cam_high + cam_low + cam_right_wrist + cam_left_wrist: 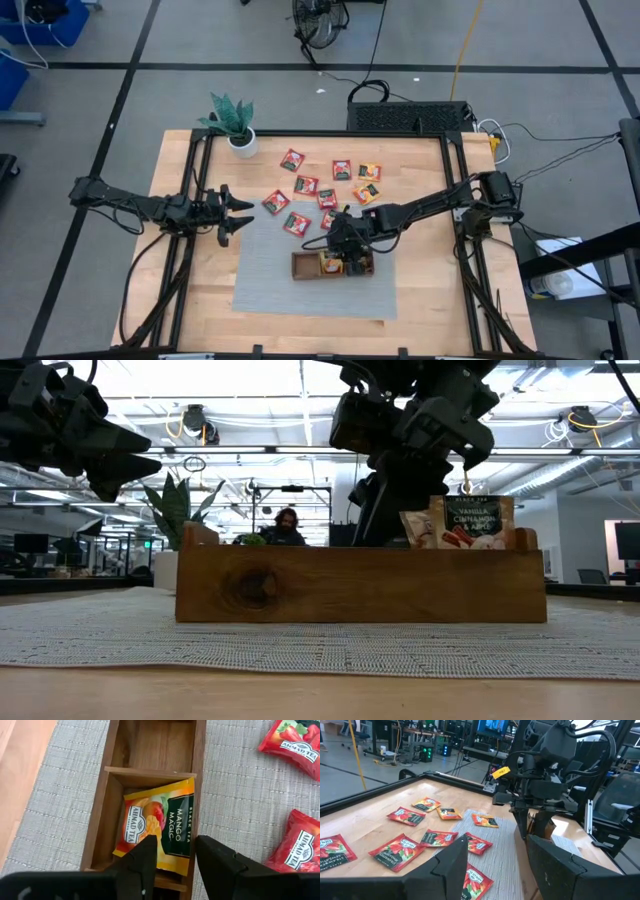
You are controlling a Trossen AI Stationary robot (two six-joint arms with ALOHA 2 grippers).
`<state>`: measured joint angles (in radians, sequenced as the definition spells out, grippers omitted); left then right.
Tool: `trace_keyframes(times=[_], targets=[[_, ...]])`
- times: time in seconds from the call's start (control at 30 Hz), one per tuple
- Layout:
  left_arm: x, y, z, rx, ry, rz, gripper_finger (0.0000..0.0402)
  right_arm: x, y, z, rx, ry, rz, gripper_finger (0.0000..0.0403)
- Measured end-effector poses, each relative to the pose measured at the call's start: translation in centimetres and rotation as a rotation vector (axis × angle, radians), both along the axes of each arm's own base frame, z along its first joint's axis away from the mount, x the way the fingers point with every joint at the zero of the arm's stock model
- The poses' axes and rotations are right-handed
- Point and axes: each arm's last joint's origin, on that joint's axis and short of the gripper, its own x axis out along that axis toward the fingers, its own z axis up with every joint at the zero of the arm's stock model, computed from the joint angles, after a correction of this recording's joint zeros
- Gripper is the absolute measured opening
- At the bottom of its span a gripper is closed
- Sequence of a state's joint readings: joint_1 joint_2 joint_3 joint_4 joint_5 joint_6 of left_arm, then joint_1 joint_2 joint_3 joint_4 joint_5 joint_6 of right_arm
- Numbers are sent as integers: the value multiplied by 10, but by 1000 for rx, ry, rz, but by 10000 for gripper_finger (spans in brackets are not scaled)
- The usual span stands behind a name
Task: Pick & Place Tea
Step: Put the yellow tea bag into the middle compartment of the wood organizer
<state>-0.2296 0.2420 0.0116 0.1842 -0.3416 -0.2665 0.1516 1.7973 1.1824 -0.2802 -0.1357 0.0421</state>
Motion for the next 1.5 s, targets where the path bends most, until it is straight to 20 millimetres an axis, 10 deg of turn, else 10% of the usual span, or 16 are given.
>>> trace_keyframes(times=[0.97, 1.23, 1.5], targets=[[0, 0, 0, 0, 0, 0, 205, -3, 4, 8, -135, -42, -24, 116], [0, 0, 0, 0, 0, 0, 205, -8, 50, 16, -297, -149, 154, 110], [0, 0, 0, 0, 0, 0, 205, 1, 72, 50, -421, -254, 241, 8]])
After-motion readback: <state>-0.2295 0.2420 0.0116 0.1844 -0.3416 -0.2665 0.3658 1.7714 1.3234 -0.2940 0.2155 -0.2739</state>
